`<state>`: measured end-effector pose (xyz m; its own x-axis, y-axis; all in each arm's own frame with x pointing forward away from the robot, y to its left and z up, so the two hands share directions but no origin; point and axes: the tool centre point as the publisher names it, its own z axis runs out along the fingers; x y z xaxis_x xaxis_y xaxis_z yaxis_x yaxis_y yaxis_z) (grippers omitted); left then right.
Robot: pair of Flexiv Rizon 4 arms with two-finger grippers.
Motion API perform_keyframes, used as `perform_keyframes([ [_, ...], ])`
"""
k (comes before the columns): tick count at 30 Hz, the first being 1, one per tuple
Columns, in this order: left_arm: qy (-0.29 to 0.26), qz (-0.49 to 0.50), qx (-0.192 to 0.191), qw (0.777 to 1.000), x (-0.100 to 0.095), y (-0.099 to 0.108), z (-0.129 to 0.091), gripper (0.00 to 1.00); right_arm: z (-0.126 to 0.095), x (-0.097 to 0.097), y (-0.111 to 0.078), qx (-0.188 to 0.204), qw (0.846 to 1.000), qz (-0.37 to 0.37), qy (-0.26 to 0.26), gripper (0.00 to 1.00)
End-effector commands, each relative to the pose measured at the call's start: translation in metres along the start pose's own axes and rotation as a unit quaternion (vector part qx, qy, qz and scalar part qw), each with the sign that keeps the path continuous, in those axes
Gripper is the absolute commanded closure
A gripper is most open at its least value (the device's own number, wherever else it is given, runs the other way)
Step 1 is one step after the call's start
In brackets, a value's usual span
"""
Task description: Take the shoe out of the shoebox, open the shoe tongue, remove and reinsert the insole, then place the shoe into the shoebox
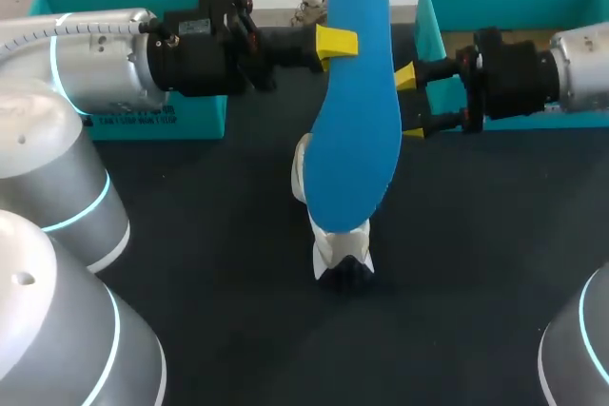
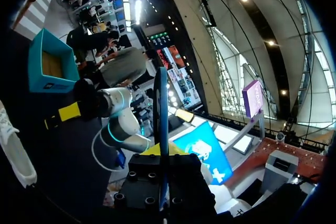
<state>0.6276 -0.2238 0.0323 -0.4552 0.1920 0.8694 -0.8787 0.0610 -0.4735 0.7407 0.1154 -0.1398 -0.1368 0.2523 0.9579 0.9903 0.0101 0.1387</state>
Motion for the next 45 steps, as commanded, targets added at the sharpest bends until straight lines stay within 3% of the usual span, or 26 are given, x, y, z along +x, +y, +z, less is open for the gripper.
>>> perform_keyframes([
  [1,-0.062,0.119,-0.113,0.984,-0.017,0.012,-0.007,1.0,0.002,0.0,0.001,0.0,1.0,0.001,-0.001,0.0],
  [3,-0.07,0.169,-0.142,0.973,-0.025,0.018,-0.011,1.0,0.002,0.0,0.001,0.0,1.0,0.001,-0.001,0.0],
  [5,-0.081,0.235,-0.144,0.958,-0.034,0.023,-0.015,1.0,0.002,0.0,0.001,0.0,1.0,0.001,-0.001,0.0],
  [9,-0.095,0.423,-0.167,0.885,-0.05,0.027,-0.022,1.0,0.002,0.0,0.001,0.0,1.0,0.001,-0.001,0.0],
  [10,-0.098,0.492,-0.177,0.847,-0.055,0.026,-0.024,1.0,0.002,0.0,0.001,0.0,1.0,0.001,-0.001,0.0],
  [12,-0.099,0.565,-0.16,0.803,-0.061,0.026,-0.026,1.0,0.002,0.0,0.001,0.0,1.0,0.001,-0.001,0.0],
  [13,-0.106,0.613,-0.163,0.766,-0.063,0.027,-0.027,1.0,0.002,0.0,0.001,0.0,1.0,0.001,-0.001,0.0],
  [15,-0.111,0.674,-0.157,0.714,-0.069,0.029,-0.029,1.0,0.002,0.0,0.001,0.0,1.0,0.001,-0.001,0.0],
  [16,-0.12,0.715,-0.137,0.675,-0.07,0.029,-0.031,1.0,0.002,0.0,0.001,0.0,1.0,0.001,-0.001,0.0],
  [17,-0.121,0.727,-0.127,0.664,-0.071,0.029,-0.032,1.0,0.002,0.0,0.001,0.0,1.0,0.001,-0.001,0.0],
  [20,-0.126,0.804,-0.077,0.576,-0.075,0.031,-0.042,1.0,0.002,0.0,0.001,0.0,1.0,0.001,-0.001,0.0],
  [21,-0.124,0.813,-0.066,0.565,-0.074,0.03,-0.043,1.0,0.002,0.0,0.001,0.0,1.0,0.001,-0.001,0.0],
  [25,-0.163,0.818,-0.035,0.551,-0.073,0.02,-0.052,1.0,0.002,0.0,0.001,0.0,1.0,0.001,-0.001,0.0],
  [27,-0.189,0.803,-0.01,0.565,-0.072,0.011,-0.055,1.0,0.002,0.0,0.001,0.0,1.0,0.001,-0.001,0.0],
  [45,-0.189,0.803,-0.01,0.565,-0.072,0.011,-0.055,1.0,0.002,0.0,0.001,0.0,1.0,0.001,-0.001,0.0],
])
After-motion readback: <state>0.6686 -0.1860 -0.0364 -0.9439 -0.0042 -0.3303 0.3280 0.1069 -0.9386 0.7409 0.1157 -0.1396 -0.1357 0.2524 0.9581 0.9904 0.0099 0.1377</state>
